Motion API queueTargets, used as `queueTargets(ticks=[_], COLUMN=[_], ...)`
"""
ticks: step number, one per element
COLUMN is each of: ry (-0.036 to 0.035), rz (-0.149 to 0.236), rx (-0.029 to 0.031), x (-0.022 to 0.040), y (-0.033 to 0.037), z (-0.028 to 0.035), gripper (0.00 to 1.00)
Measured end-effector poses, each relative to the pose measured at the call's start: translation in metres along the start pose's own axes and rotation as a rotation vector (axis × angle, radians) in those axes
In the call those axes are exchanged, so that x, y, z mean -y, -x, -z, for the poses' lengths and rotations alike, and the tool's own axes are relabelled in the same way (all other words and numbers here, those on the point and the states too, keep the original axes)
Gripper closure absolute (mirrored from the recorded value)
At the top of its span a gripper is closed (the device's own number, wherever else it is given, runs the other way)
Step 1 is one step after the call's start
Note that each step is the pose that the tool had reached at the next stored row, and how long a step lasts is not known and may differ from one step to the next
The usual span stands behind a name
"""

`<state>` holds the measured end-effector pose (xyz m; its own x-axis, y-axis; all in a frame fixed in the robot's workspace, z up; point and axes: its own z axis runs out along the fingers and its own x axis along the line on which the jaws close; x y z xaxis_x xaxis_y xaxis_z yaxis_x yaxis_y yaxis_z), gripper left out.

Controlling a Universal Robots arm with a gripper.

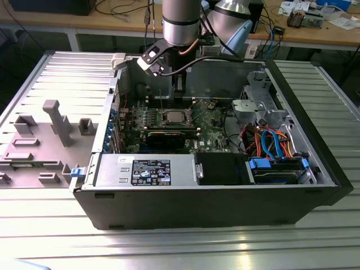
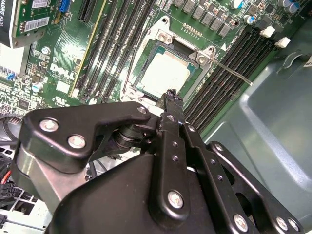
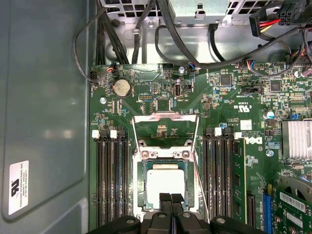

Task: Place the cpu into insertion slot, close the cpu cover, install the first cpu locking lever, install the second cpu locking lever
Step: 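Close the cpu cover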

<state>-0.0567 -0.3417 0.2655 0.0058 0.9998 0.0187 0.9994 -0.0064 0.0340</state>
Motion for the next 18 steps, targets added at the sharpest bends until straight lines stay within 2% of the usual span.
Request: queueTargets(ticks=[4,7,18], ry=[-0.0002,0.0,-0.0001], rz=[0.0,0.0,0.0], rx=[0.0002,0.0001,-0.0002], x=[0.0,-0.0002,-0.0047], y=[0.0,-0.0001,-0.0002], z=[0.0016,0.0061,0.0061], gripper=[0.89,0.89,0.89])
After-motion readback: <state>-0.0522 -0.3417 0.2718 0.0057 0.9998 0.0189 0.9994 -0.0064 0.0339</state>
